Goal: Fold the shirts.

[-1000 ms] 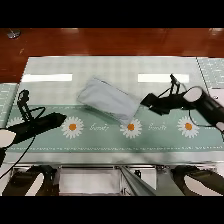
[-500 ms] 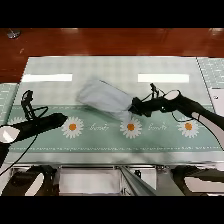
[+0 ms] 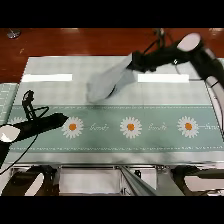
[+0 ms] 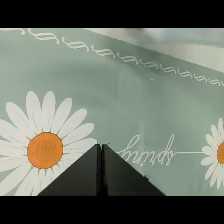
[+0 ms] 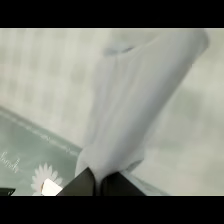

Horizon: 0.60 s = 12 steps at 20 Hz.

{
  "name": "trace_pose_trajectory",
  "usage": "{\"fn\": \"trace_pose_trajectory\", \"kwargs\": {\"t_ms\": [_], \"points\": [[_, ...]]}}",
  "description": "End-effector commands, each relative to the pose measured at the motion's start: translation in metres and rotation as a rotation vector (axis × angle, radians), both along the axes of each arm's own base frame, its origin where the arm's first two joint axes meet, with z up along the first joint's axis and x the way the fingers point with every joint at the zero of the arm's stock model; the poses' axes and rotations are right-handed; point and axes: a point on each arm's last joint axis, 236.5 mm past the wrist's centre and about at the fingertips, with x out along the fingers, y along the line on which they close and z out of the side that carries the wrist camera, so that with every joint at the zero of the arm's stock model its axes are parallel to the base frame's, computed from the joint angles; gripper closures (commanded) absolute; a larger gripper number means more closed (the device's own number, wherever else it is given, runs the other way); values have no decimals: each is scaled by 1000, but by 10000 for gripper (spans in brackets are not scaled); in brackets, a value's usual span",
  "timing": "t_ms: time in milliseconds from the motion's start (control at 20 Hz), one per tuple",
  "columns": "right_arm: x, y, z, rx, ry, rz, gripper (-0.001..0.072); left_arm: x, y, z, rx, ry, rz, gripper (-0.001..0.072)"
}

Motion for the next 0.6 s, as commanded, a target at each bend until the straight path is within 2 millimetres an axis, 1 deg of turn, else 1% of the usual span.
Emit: {"fn": "trace_pose_trajectory", "kwargs": {"t_ms": [0,150,250,300,350,450,550], "points": [[4,-75,69,-157,-60,-86,689,-2,-1,-1,-1,9,-6,684],[-16,-154,94,-212,-18,-196,688,-9,-4,-4,-1,33,-31,684],[-35,-205,104,-228,19,-293,688,-13,-10,-3,-31,53,-38,684],[-48,-233,105,-249,51,-347,688,-14,-13,-1,-53,56,-36,684],[-63,-260,103,-272,94,-407,689,-13,-15,1,-68,55,-32,684],[-95,-309,90,-314,190,-523,689,-12,-15,1,-63,50,-35,684],[-131,-348,75,-361,279,-622,689,-12,-15,1,-51,39,-53,684]]}}
